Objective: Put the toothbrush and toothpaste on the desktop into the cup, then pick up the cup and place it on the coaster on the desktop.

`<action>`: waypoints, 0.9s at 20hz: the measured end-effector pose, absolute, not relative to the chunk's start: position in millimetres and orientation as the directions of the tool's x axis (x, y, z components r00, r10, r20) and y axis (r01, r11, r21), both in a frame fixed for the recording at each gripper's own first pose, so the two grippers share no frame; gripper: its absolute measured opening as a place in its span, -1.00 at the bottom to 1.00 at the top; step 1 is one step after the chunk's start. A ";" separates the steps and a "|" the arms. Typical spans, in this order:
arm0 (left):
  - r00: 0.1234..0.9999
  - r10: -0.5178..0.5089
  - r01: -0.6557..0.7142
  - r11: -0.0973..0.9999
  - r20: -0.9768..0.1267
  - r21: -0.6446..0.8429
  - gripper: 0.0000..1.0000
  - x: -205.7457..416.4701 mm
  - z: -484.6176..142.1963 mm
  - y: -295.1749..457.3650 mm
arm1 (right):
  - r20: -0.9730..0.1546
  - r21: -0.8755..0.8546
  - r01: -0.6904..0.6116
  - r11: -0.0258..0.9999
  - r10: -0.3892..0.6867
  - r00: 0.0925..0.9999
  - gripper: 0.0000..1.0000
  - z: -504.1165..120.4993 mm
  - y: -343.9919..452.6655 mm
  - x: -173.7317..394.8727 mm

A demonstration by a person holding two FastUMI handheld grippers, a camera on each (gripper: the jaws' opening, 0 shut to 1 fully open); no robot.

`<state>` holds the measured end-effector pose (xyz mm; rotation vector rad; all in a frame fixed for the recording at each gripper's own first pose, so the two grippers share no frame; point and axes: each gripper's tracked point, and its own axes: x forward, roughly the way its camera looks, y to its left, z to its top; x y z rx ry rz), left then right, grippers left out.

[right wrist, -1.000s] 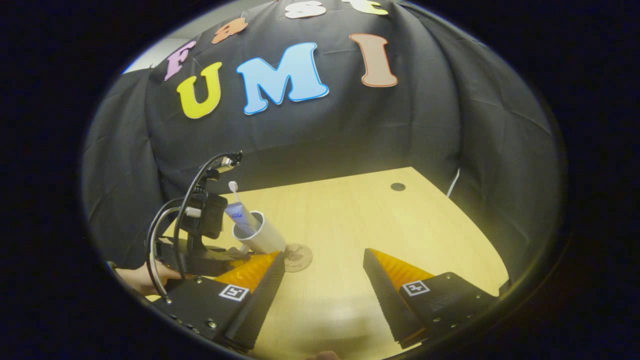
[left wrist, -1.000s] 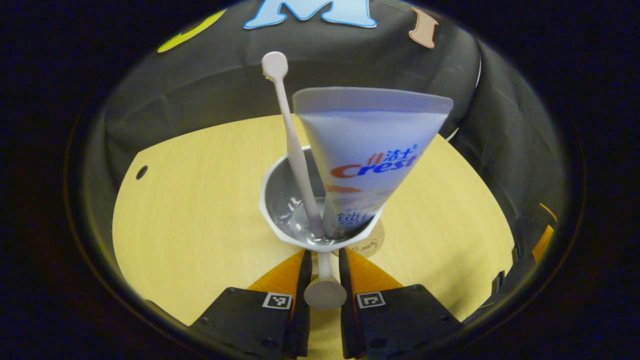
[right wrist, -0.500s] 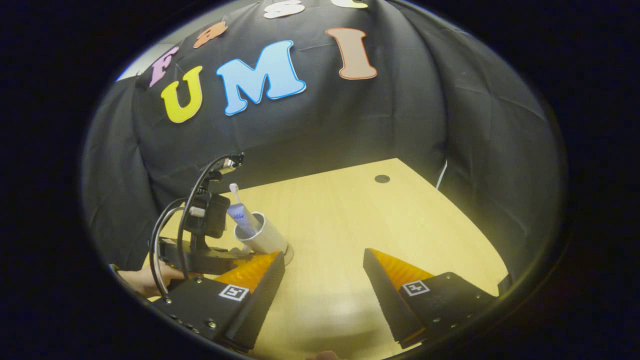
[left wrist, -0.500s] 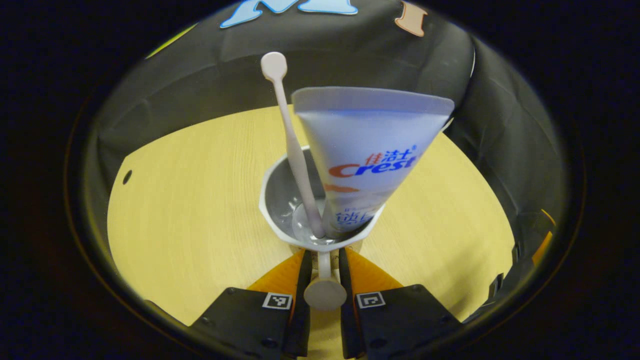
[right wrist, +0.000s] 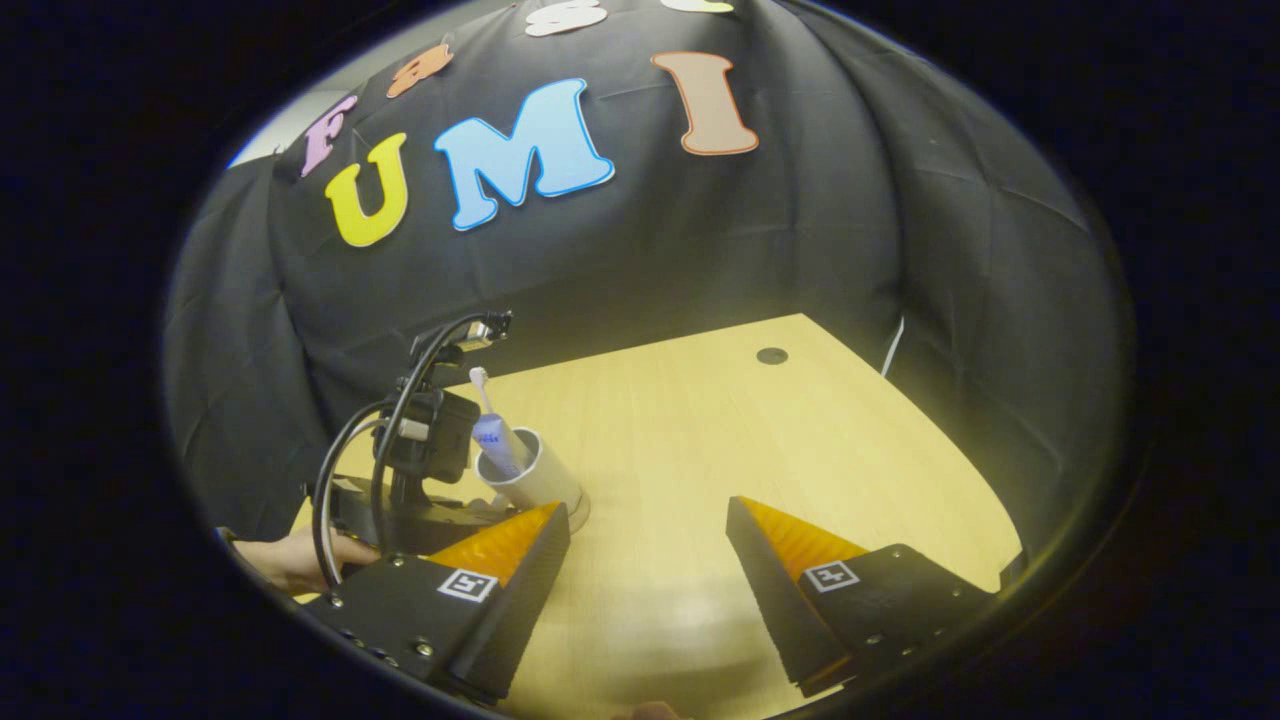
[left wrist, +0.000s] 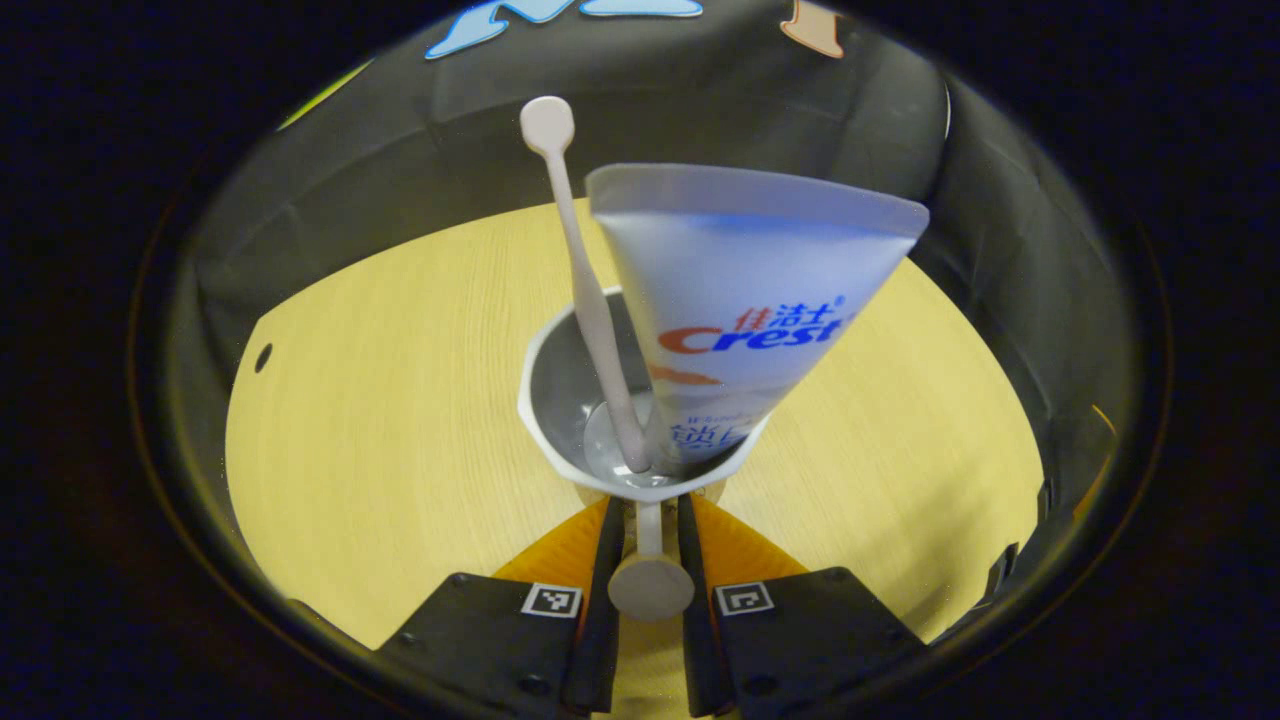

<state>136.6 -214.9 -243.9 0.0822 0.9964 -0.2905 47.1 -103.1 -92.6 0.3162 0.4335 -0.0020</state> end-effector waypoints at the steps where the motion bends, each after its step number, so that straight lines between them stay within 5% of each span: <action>1: 0.507 -0.207 0.272 0.960 -0.837 -0.072 -0.17 136.1 -244.4 -216.2 | -0.413 0.300 0.066 0.952 0.067 0.908 0.91 -93.0 -103.3 46.8; 3: 0.498 -0.205 0.256 0.963 -0.842 -0.083 -0.17 129.9 -244.7 -217.5 | -0.413 0.297 0.063 0.953 0.069 0.908 0.91 -93.1 -103.9 47.1; 4: 0.502 -0.202 0.250 0.965 -0.841 -0.083 -0.34 130.6 -245.2 -216.9 | -0.410 0.296 0.059 0.953 0.071 0.910 0.91 -91.2 -104.5 47.3; 10: 0.565 -0.282 0.229 0.956 -0.775 -0.181 0.37 119.6 -213.6 -223.2 | -0.379 0.253 0.022 0.967 0.078 0.922 0.91 -76.1 -99.0 49.6; 16: 0.701 -0.300 0.229 0.954 -0.647 -0.194 0.66 109.2 -148.6 -198.7 | -0.321 0.208 -0.028 0.978 0.095 0.942 0.90 -46.2 -69.7 47.9; 17: 0.724 -0.288 0.226 0.958 -0.627 -0.178 0.97 106.1 -138.5 -189.2 | -0.312 0.196 -0.034 0.980 0.096 0.945 0.90 -40.1 -63.5 47.1; 18: 0.747 -0.279 0.225 0.960 -0.604 -0.165 0.97 102.9 -125.8 -179.7 | -0.300 0.187 -0.041 0.981 0.097 0.949 0.90 -34.1 -58.6 46.9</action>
